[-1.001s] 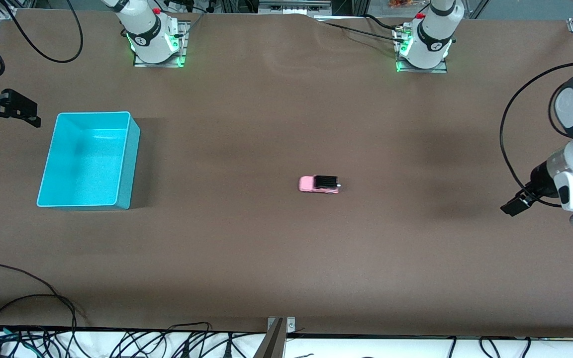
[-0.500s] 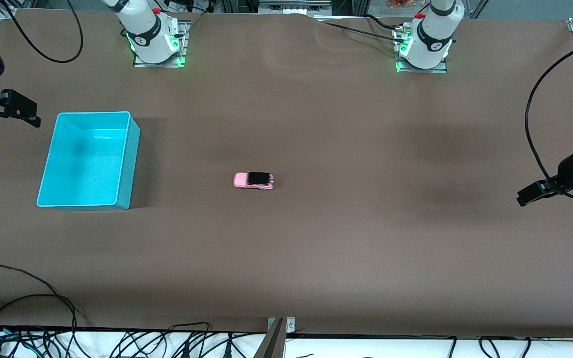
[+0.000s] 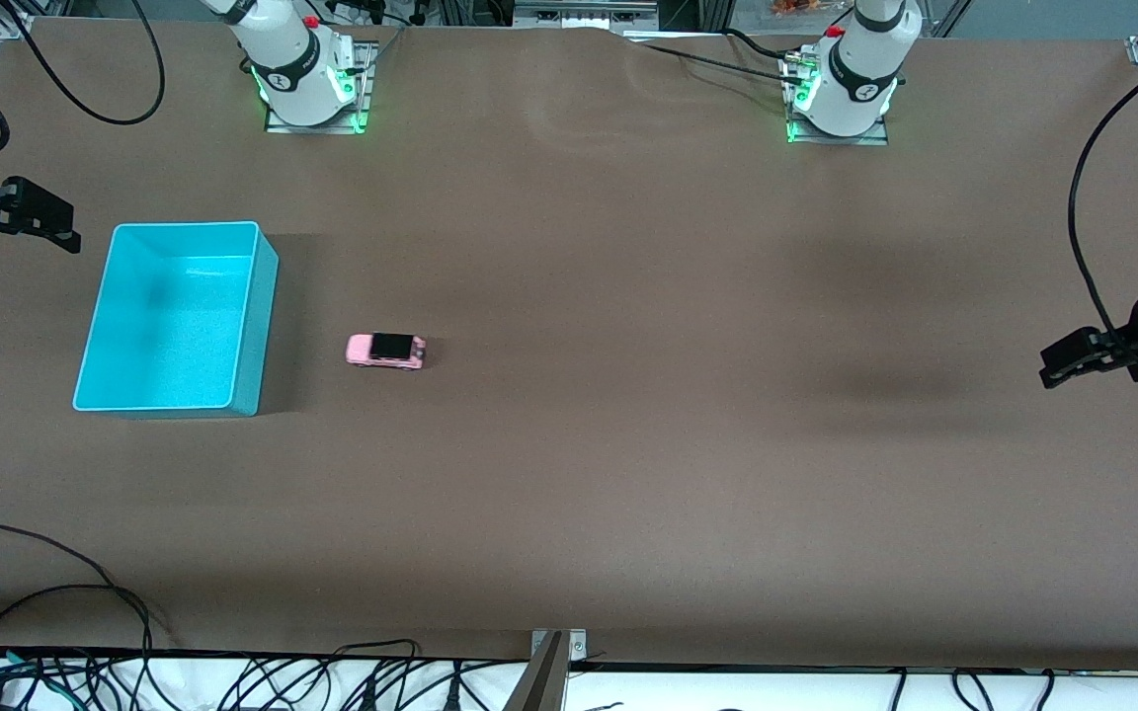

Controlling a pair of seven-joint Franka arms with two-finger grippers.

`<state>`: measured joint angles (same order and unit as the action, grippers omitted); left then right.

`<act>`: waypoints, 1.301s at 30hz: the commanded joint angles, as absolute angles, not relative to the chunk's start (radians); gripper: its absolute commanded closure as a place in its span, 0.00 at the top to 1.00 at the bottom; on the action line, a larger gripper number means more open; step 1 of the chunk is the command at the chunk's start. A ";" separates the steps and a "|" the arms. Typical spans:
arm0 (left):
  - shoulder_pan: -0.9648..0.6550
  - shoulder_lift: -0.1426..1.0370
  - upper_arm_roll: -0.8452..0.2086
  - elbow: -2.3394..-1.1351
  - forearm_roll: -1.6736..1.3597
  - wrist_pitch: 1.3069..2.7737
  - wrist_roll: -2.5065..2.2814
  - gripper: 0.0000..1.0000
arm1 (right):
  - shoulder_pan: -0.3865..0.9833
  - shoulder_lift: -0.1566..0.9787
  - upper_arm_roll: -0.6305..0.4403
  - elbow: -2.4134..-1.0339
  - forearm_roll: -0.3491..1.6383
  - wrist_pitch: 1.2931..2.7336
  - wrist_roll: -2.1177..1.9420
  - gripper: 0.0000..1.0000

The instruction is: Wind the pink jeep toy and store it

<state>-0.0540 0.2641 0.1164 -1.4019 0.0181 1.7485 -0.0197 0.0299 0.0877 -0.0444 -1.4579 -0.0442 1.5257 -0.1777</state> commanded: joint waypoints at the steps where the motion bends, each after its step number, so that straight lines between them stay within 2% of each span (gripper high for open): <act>1: -0.057 0.230 0.110 -1.413 0.021 1.710 0.008 1.00 | 0.031 0.091 -0.044 -1.448 -0.061 1.523 -0.186 1.00; 4: -0.051 0.221 0.084 -1.425 0.021 1.710 0.008 1.00 | 0.032 0.091 -0.044 -1.450 -0.061 1.523 -0.186 1.00; 39: -0.051 0.216 0.083 -1.453 0.021 1.709 0.017 1.00 | 0.054 0.101 -0.044 -1.450 -0.061 1.520 -0.186 1.00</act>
